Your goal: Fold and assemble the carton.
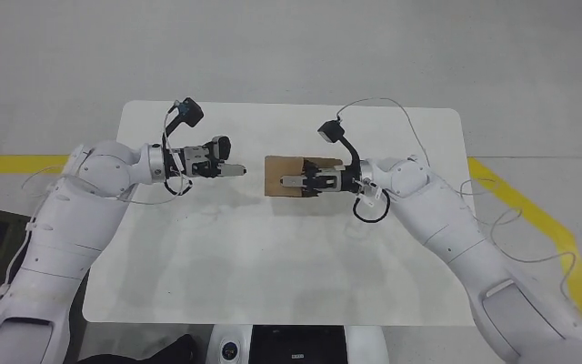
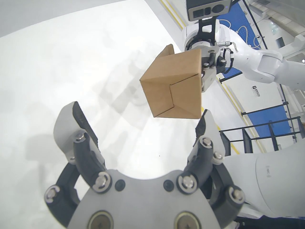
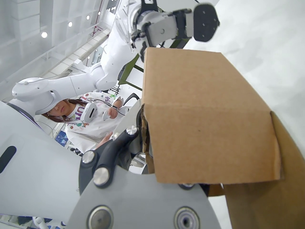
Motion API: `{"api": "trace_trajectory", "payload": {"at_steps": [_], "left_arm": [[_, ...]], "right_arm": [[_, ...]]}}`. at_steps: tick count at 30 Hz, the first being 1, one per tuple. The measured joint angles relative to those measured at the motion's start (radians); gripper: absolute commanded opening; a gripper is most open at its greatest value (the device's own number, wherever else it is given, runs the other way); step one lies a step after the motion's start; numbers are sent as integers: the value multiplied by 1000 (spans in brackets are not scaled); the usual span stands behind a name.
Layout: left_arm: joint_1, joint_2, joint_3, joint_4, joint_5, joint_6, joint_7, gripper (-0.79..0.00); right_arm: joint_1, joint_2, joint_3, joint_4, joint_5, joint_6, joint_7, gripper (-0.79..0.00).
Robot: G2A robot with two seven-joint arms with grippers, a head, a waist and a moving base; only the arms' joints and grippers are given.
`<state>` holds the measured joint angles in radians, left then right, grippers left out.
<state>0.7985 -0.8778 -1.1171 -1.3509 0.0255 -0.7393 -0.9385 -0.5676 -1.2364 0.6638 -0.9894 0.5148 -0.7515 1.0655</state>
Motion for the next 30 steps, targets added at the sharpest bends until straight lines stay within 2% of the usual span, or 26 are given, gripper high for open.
{"api": "trace_trajectory", "payload": {"at_steps": [6,16,17,19,20,21,22,30], "left_arm": [[37,7,-45,-34,176,-111,140,0],[119,14,-100,-90,444,-194,338,0],[125,15,-104,-91,459,-201,350,0],[137,16,-111,-90,488,-218,375,0],[140,17,-113,-87,498,-224,383,0],[144,17,-114,-83,512,-232,393,0],[146,17,-113,-80,522,-238,399,0],[149,12,-81,-69,664,-274,475,0]], "right_arm": [[29,-21,-13,95,66,86,74,-785],[37,-81,-59,208,77,149,39,-785],[38,-86,-64,215,72,149,32,-720],[40,-99,-73,230,62,152,21,-440],[41,-104,-77,237,58,153,18,-397],[43,-111,-82,247,51,154,14,-120],[45,-115,-84,255,46,154,12,0],[65,-137,-89,302,-44,117,-30,0]]}}
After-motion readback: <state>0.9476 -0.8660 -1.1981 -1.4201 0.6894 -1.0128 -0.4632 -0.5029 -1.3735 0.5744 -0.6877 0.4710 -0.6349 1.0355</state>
